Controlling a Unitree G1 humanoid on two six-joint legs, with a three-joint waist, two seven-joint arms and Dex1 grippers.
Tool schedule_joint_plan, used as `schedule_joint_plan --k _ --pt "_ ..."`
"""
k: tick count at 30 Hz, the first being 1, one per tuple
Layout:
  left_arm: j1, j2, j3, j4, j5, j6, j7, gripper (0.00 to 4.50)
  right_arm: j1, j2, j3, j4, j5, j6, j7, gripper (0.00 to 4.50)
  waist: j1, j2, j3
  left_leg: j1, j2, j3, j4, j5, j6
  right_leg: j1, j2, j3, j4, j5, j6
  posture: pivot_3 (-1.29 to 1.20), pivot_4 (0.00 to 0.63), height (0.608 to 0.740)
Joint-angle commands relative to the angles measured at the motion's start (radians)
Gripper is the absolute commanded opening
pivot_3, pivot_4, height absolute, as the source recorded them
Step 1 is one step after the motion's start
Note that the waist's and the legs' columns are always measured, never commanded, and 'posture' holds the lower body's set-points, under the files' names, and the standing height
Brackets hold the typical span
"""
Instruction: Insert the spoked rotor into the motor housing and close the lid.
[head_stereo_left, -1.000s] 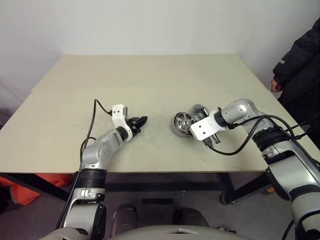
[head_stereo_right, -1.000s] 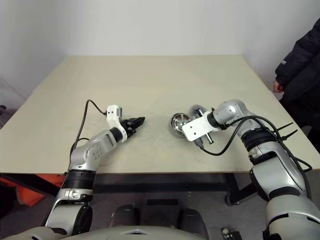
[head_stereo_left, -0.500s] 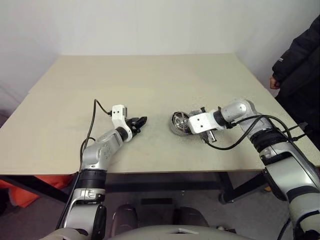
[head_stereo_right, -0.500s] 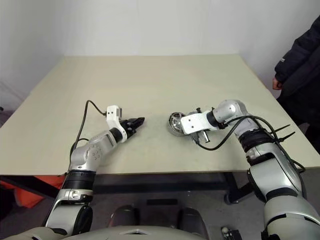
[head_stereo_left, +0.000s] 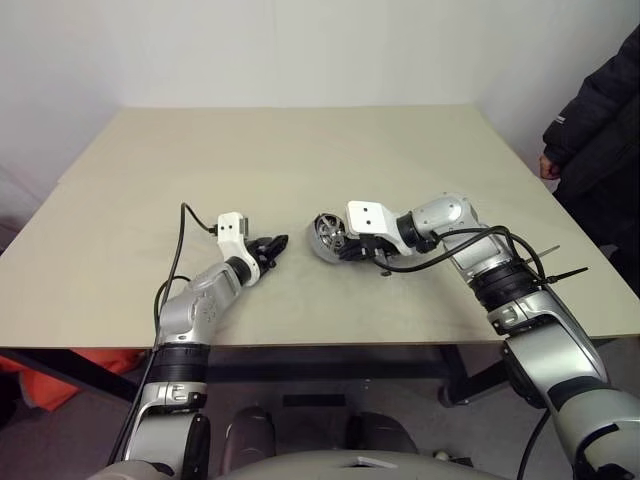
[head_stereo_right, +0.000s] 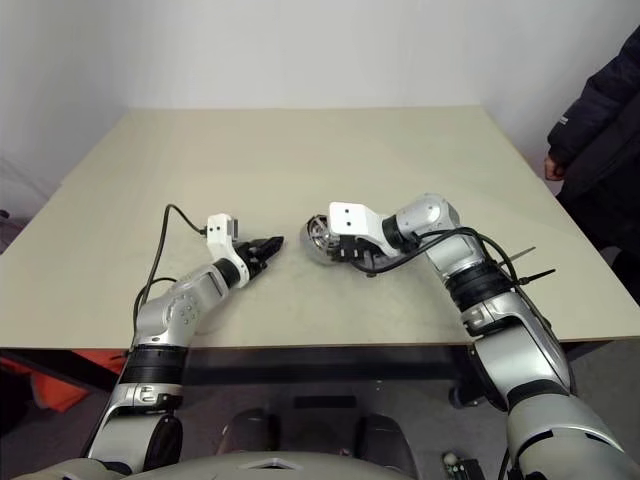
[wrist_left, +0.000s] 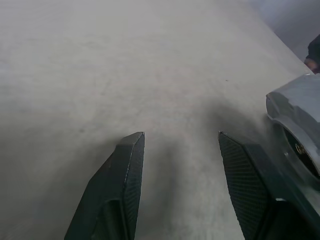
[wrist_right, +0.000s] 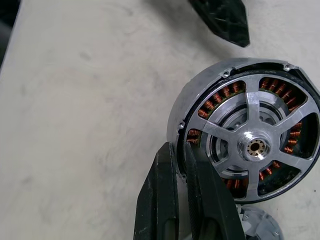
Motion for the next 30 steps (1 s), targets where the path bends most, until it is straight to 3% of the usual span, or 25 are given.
schedule_joint_plan --k 1,7,13,20,30 --pt "0.004 0.009 0.016 -0.060 -0.007 -0.016 0.007 2.47 -0.026 0.036 -0.013 0.015 -0.010 0.030 -0.058 0.01 0.000 0.000 0.000 0.000 0.000 0.000 0.000 0.000 0.000 0.000 0.000 0.000 0.000 0.000 0.000 0.00 0.000 0.740" --pt "0.013 0.011 0.022 -0.075 -0.008 -0.014 0.014 2.47 -0.021 0.071 -0.003 0.030 -0.014 0.072 -0.060 0.01 0.004 0.000 0.000 0.000 0.000 0.000 0.000 0.000 0.000 0.000 0.000 0.000 0.001 0.000 0.000 0.00 0.000 0.740" --pt "0.021 0.011 0.023 -0.086 -0.009 -0.011 0.019 2.47 -0.032 0.094 -0.013 0.052 -0.022 0.108 -0.111 1.86 0.004 0.000 0.000 0.002 0.000 0.000 0.000 0.000 -0.001 0.002 0.000 0.000 0.001 0.000 0.000 0.00 0.000 0.740" --pt "0.012 0.017 0.024 -0.075 -0.008 -0.008 0.016 2.47 -0.025 0.094 -0.044 -0.017 0.027 0.121 -0.110 4.37 0.004 0.000 0.000 0.004 0.000 0.000 0.000 0.001 -0.002 0.003 0.000 0.000 0.001 0.000 0.000 0.00 0.000 0.740" --pt "0.003 0.021 0.015 -0.066 -0.006 -0.010 0.004 2.47 0.047 0.093 -0.136 -0.153 0.130 0.256 -0.161 4.46 0.014 0.000 0.000 0.006 0.000 0.000 0.000 0.001 -0.002 0.006 0.000 0.000 0.001 0.000 0.000 0.00 0.000 0.740"
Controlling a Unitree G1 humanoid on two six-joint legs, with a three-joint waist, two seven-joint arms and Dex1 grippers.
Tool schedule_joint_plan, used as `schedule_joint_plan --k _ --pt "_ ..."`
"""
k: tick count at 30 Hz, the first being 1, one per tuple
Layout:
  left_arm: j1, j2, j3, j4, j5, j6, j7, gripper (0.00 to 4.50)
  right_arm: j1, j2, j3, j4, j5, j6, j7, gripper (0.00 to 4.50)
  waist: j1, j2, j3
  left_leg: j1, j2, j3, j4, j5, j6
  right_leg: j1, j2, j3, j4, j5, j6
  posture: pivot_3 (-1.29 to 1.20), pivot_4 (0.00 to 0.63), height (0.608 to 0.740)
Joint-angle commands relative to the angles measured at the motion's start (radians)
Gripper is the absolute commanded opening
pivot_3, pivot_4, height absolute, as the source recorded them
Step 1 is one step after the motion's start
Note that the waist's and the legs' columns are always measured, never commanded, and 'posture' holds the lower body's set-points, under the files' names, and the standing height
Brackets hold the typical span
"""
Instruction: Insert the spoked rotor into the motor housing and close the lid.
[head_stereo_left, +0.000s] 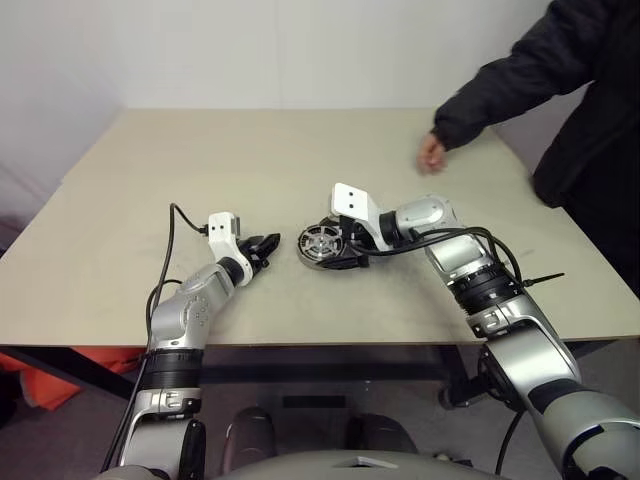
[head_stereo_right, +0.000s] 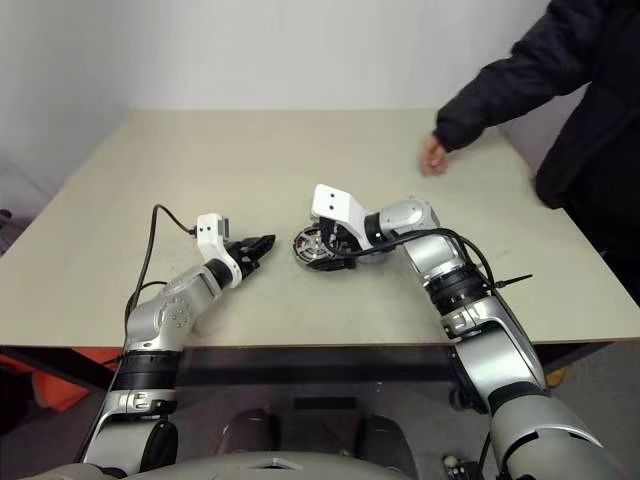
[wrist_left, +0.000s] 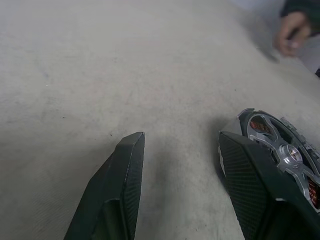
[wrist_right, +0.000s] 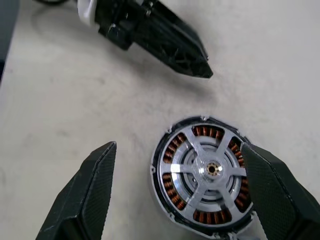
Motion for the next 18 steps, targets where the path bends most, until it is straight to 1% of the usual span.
schedule_joint_plan --k 1,8,13,18 --pt "-0.021 0.008 0.002 -0.020 -0.005 -0.011 -0.008 2.47 0.013 0.000 -0.081 -0.065 0.065 0.064 -0.046 4.46 0.001 0.000 0.000 0.000 0.000 0.000 0.000 0.000 0.000 0.000 0.000 0.000 0.000 0.000 0.000 0.00 0.000 0.740" --pt "-0.021 0.012 -0.006 -0.019 -0.005 -0.005 -0.018 2.47 0.109 0.006 -0.199 -0.163 0.150 0.243 -0.180 4.46 0.002 0.000 0.000 0.003 0.000 0.000 0.000 0.000 0.000 0.003 0.000 0.000 -0.001 0.000 0.000 0.00 0.000 0.740" --pt "-0.035 0.020 -0.014 0.001 -0.003 -0.004 -0.038 2.47 0.188 -0.009 -0.231 -0.245 0.168 0.310 -0.255 4.46 0.003 0.000 0.000 0.003 0.000 0.000 -0.001 0.000 -0.001 0.003 0.000 0.000 -0.001 0.000 0.001 0.00 0.000 0.740" --pt "-0.059 0.022 -0.026 0.034 0.003 -0.012 -0.054 2.47 0.225 -0.018 -0.226 -0.304 0.180 0.335 -0.289 4.46 0.002 0.000 0.000 0.004 0.000 0.000 -0.001 0.000 -0.001 0.004 0.000 0.000 -0.002 0.000 0.001 0.00 0.000 0.740"
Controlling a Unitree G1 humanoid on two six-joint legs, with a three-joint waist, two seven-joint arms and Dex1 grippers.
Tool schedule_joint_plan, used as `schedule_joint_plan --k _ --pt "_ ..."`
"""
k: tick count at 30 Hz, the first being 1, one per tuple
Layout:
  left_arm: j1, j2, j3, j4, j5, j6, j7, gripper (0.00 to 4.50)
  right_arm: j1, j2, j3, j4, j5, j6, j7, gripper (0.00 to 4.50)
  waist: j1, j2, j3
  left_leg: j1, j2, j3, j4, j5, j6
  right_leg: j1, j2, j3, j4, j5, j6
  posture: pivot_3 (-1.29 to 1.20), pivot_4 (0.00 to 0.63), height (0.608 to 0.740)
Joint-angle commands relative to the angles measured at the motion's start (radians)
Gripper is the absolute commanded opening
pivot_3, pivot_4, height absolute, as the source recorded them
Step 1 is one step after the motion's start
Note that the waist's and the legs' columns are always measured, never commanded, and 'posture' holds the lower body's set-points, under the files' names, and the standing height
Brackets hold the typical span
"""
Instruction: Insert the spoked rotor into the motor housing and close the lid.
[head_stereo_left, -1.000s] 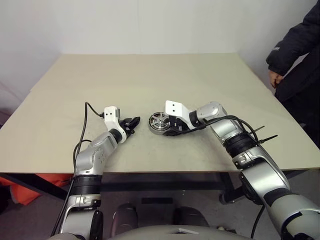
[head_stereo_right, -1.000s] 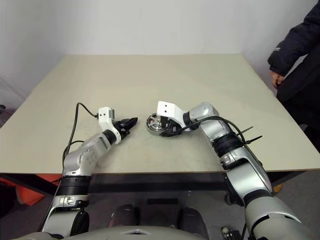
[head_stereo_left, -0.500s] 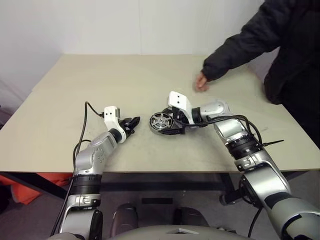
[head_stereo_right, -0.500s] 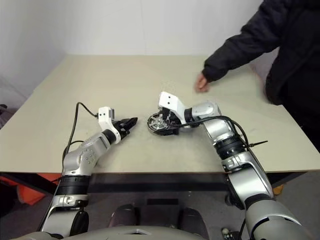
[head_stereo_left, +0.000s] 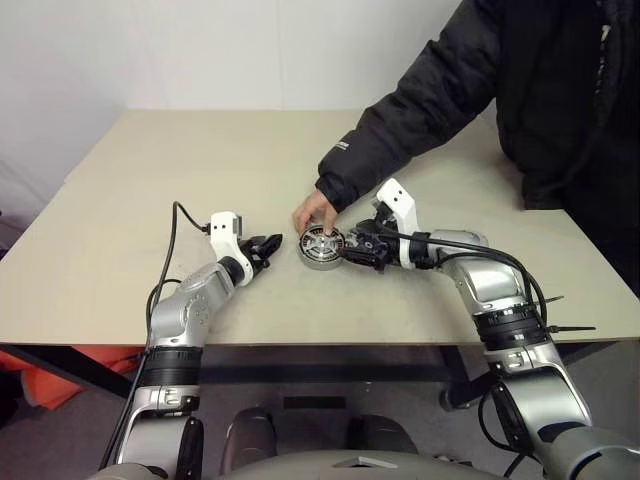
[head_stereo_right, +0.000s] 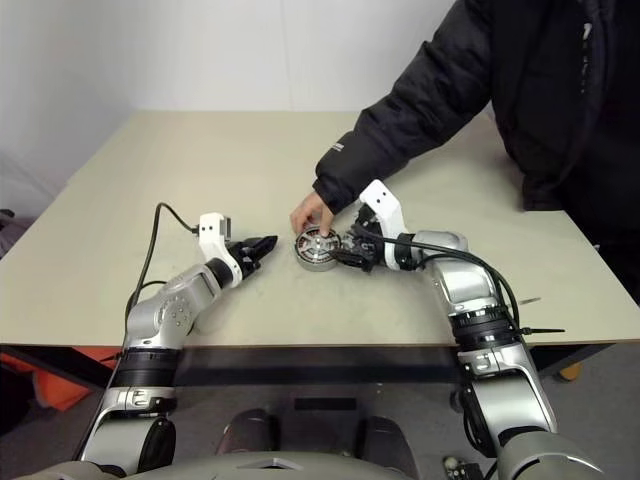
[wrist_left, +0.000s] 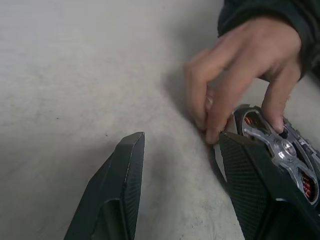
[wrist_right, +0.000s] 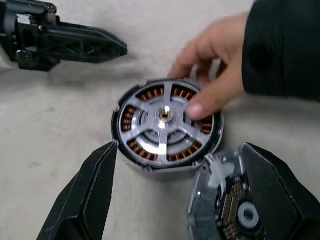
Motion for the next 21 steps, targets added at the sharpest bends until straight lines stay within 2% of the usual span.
schedule_joint_plan --k 1,21 --pt "-0.038 0.005 -0.008 0.000 0.003 -0.015 -0.017 2.47 -0.005 -0.011 -0.023 -0.069 0.029 0.007 -0.023 4.46 0.000 0.000 0.000 0.000 0.000 0.000 0.000 0.000 0.000 0.000 0.000 0.000 0.000 0.000 0.000 0.00 0.000 0.740" --pt "-0.026 0.010 -0.007 0.005 0.011 -0.029 -0.013 2.47 -0.026 -0.019 0.011 -0.038 0.033 -0.035 -0.030 4.46 0.000 0.000 0.000 0.000 0.000 0.000 -0.001 0.000 0.000 0.000 0.000 0.000 -0.002 0.000 0.001 0.00 0.000 0.740"
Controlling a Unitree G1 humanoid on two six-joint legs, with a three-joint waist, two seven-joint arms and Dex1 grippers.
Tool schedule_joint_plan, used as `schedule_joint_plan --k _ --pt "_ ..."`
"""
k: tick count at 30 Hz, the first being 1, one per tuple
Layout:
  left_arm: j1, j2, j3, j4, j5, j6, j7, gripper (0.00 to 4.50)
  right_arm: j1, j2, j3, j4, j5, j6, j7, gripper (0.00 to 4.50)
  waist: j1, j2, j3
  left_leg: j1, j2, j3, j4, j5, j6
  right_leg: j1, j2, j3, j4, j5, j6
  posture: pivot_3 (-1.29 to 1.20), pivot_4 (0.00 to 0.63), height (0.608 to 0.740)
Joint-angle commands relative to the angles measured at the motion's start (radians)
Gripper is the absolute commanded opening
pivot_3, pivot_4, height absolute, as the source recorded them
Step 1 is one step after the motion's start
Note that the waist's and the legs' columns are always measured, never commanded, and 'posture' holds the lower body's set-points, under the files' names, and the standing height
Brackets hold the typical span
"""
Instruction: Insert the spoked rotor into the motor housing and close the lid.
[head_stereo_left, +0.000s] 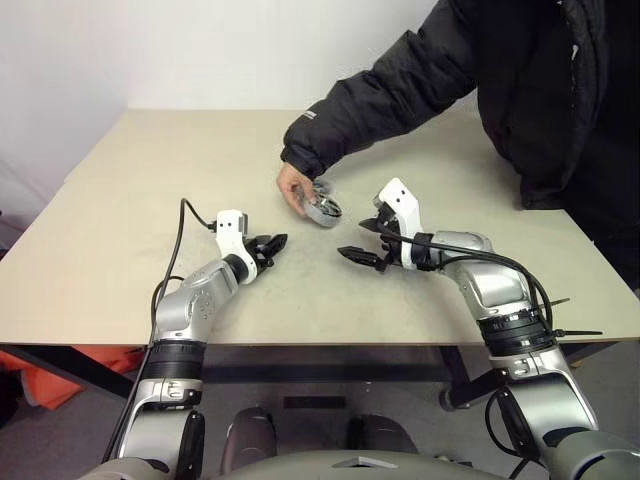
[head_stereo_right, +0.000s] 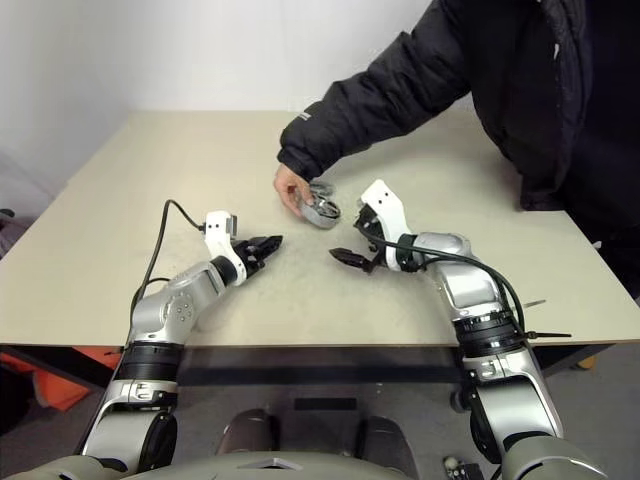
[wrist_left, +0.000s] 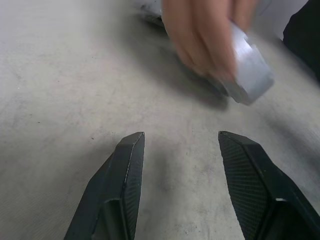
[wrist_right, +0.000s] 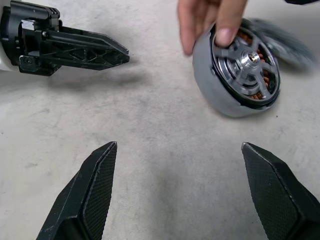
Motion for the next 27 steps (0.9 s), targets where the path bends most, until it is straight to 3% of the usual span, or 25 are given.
schedule_joint_plan --k 1,13,21,27 --pt "-0.009 0.006 0.008 -0.020 0.005 -0.027 -0.004 2.47 -0.031 -0.002 0.001 -0.011 0.011 -0.029 0.002 4.46 0.000 0.000 0.000 0.000 0.000 0.000 0.000 0.000 0.000 0.000 0.000 0.000 0.000 0.000 0.000 0.00 0.000 0.740" --pt "-0.011 0.002 0.002 -0.020 0.011 -0.031 -0.004 2.47 -0.014 -0.038 0.042 -0.020 -0.017 -0.078 0.021 4.46 0.000 0.000 0.000 0.000 0.000 0.000 0.000 0.000 0.000 0.000 0.000 0.000 0.000 0.000 0.000 0.00 0.000 0.740" --pt "-0.020 0.003 -0.006 -0.015 0.020 -0.046 -0.016 2.47 -0.097 -0.122 0.164 0.132 -0.193 -0.396 0.060 4.46 -0.001 0.000 0.000 0.000 0.000 0.000 0.000 0.000 0.000 0.000 0.000 0.000 -0.001 0.000 0.000 0.00 0.000 0.740" --pt "-0.003 0.012 -0.048 -0.036 0.071 -0.095 -0.020 2.47 -0.263 -0.116 0.274 0.443 -0.419 -0.711 -0.067 4.46 -0.003 0.000 0.000 0.000 0.000 0.000 0.000 0.000 0.000 0.000 0.000 0.000 0.000 0.000 0.000 0.00 0.000 0.740"
